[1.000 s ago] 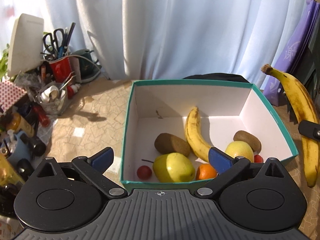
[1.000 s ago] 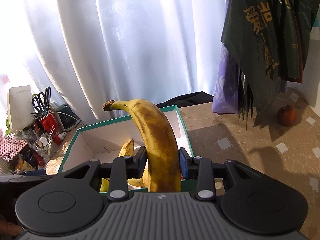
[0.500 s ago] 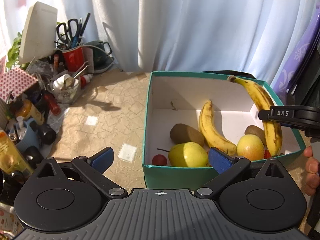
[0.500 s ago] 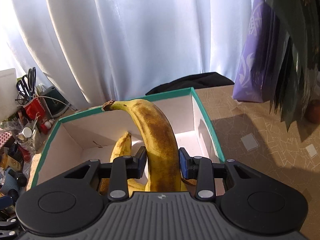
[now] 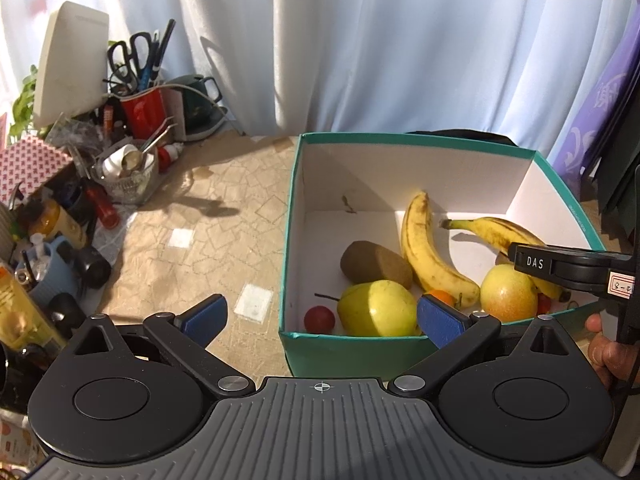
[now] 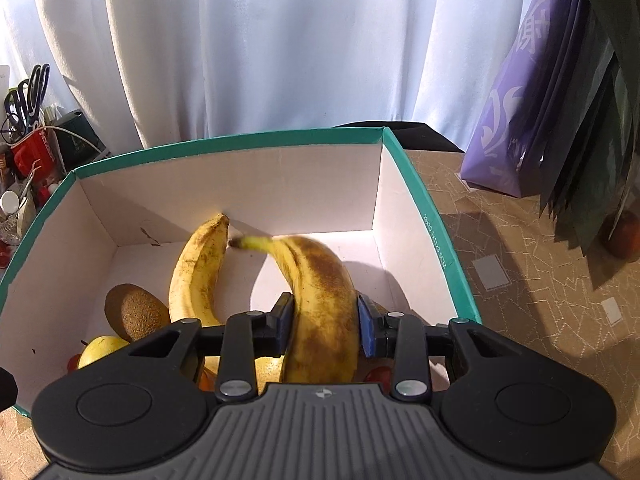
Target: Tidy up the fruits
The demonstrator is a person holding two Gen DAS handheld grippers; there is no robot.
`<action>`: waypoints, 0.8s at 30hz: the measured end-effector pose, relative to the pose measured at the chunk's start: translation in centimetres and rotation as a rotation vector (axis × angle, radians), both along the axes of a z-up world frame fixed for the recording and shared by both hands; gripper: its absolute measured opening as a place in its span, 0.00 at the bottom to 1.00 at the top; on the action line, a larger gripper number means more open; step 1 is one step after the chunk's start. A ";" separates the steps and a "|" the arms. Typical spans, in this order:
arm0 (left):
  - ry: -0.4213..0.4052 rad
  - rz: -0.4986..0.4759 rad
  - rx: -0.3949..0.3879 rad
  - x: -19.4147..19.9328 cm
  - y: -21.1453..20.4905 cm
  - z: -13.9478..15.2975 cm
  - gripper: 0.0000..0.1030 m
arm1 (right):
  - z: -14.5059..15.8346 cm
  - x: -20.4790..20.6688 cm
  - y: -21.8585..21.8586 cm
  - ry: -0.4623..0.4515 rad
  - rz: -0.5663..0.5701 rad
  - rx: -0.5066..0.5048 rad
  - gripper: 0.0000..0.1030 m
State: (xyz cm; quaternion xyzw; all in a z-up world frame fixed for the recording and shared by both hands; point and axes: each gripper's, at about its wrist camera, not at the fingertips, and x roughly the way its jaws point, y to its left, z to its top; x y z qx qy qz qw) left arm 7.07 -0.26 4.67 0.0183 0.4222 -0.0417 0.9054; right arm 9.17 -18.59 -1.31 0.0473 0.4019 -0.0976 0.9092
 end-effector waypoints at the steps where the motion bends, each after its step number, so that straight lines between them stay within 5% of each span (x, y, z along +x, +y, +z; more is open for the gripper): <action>1: 0.001 -0.001 0.000 0.0 0.0 0.0 1.00 | 0.0 0.0 0.0 0.001 0.000 0.001 0.32; 8: 0.009 -0.018 0.004 0.1 -0.3 -0.1 1.00 | 1.7 -1.4 0.1 -0.059 0.017 0.008 0.42; 10: 0.009 -0.019 0.007 0.0 -0.3 -0.1 1.00 | 3.0 -2.7 0.5 -0.122 -0.013 -0.032 0.80; 11: 0.010 -0.019 0.009 0.0 -0.2 -0.1 1.00 | 3.7 -3.6 0.6 -0.161 -0.023 -0.054 0.85; 16: 0.011 -0.024 0.021 -0.4 -0.4 -0.1 1.00 | 5.8 -7.3 1.1 -0.199 -0.067 -0.078 0.98; 24: 0.016 -0.055 0.067 -1.8 -1.2 0.1 1.00 | 6.4 -10.5 2.4 -0.130 -0.088 -0.085 0.98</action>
